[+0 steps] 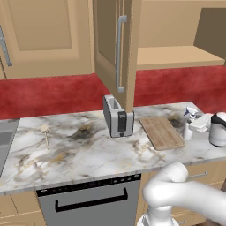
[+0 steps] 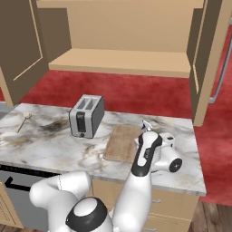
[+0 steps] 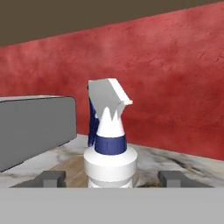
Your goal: Grab the spray bottle from the cabinet, then place it next to the cutting board for sanitizing. Then grab the dish brush from the countertop next to the sink and place it next to the cutting board.
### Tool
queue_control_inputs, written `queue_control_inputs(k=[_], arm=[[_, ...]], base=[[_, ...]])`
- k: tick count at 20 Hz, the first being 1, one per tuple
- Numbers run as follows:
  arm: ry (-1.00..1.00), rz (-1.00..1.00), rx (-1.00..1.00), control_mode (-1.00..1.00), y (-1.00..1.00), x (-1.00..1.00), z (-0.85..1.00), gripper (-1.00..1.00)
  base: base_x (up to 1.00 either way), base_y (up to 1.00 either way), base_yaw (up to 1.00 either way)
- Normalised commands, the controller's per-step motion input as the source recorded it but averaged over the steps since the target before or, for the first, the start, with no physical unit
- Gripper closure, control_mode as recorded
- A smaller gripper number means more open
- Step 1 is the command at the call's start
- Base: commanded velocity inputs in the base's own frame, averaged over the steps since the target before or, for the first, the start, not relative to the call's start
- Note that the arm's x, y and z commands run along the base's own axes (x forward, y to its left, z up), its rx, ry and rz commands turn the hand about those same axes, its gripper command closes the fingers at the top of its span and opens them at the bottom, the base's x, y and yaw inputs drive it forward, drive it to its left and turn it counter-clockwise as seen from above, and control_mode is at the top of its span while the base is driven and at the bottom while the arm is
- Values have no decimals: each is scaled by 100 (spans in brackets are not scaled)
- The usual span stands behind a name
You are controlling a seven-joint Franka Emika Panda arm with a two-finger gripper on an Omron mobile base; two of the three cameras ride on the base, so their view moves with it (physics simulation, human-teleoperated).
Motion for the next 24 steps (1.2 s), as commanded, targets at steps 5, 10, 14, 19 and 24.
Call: queue_control_inputs(k=[5, 10, 14, 19, 24], arm=[[0, 0, 0, -100, 0, -5, 3, -100], [0, -2, 0, -100, -4, -25, 3, -100], [0, -2, 0, -100, 0, -42, 0, -100], [-1, 0, 0, -100, 0, -64, 33, -100], [0, 0, -2, -100, 16, -72, 96, -100]], base=[[0, 0, 0], [0, 0, 0], [0, 0, 0], [0, 0, 0], [0, 0, 0]])
